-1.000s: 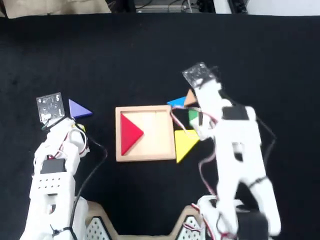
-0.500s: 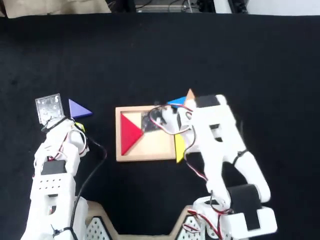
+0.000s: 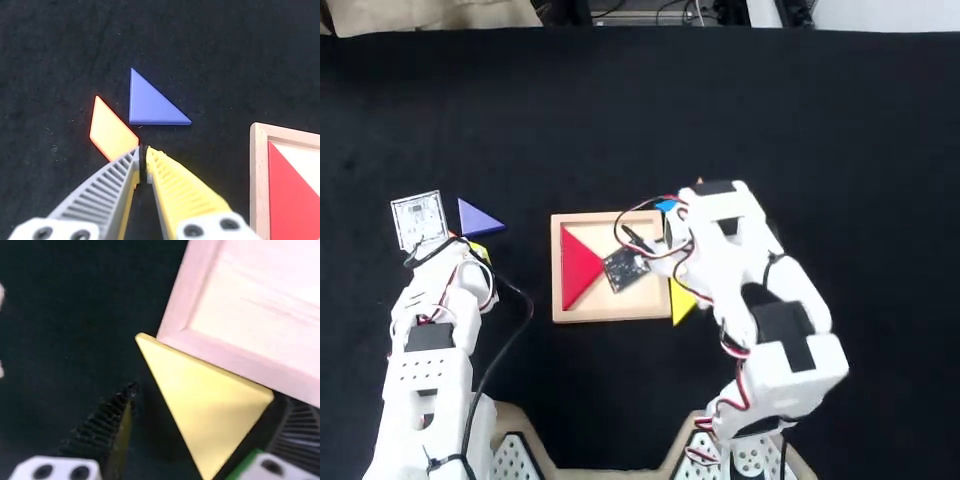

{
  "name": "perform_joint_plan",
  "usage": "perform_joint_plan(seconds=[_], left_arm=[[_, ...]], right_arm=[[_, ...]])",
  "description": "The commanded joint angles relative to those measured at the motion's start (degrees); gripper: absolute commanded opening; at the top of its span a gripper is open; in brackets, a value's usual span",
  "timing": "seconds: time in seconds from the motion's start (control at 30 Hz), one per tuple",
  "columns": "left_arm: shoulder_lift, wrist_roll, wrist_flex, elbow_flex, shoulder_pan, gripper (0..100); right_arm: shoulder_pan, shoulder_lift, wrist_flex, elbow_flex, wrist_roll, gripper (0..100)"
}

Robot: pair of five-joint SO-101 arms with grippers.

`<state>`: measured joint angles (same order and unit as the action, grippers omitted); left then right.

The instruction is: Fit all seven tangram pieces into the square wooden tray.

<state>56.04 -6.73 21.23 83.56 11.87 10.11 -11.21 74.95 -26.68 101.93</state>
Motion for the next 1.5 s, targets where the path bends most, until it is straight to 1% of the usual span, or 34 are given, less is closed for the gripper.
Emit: perform_joint_plan(seconds=[0.0,0.13,0.43,0.5,0.6,0.67,0.9,1.17,1.37,1.47], left_arm=[[0.9,0.0,-1.1,-0.4,0.5,4],[0.9,2.0,-1.1,-0.5,0.0,4],[0.9,2.3,-1.1,-0.5,0.0,4],[0.9,2.3,-1.1,-0.5,0.0,4],[0.9,2.3,-1.1,-0.5,0.0,4],[0.9,2.3,-1.1,-0.5,0.0,4],[0.9,2.3,-1.1,-0.6,0.0,4],[0.9,2.3,-1.1,-0.6,0.0,4],[0.9,2.3,-1.1,-0.6,0.0,4],[0.9,2.3,-1.1,-0.6,0.0,4]], right_arm=[[-0.3,-2.5,-1.1,3.7,2.1,42.3],[-0.4,-2.4,-1.3,4.1,2.6,42.3],[-0.6,-2.9,-1.5,3.9,2.3,42.3],[-0.5,-2.9,-2.8,3.5,2.2,40.0],[-0.5,-2.4,-4.4,2.2,2.2,32.1],[-0.5,-2.4,-4.4,2.2,2.2,28.9],[-1.0,-2.4,-4.7,2.2,2.0,29.7],[-3.3,-1.5,-4.2,4.4,-5.7,29.6],[-3.7,7.4,-3.3,1.5,-10.5,29.6],[-3.6,13.0,-2.2,-0.7,-11.3,29.6]])
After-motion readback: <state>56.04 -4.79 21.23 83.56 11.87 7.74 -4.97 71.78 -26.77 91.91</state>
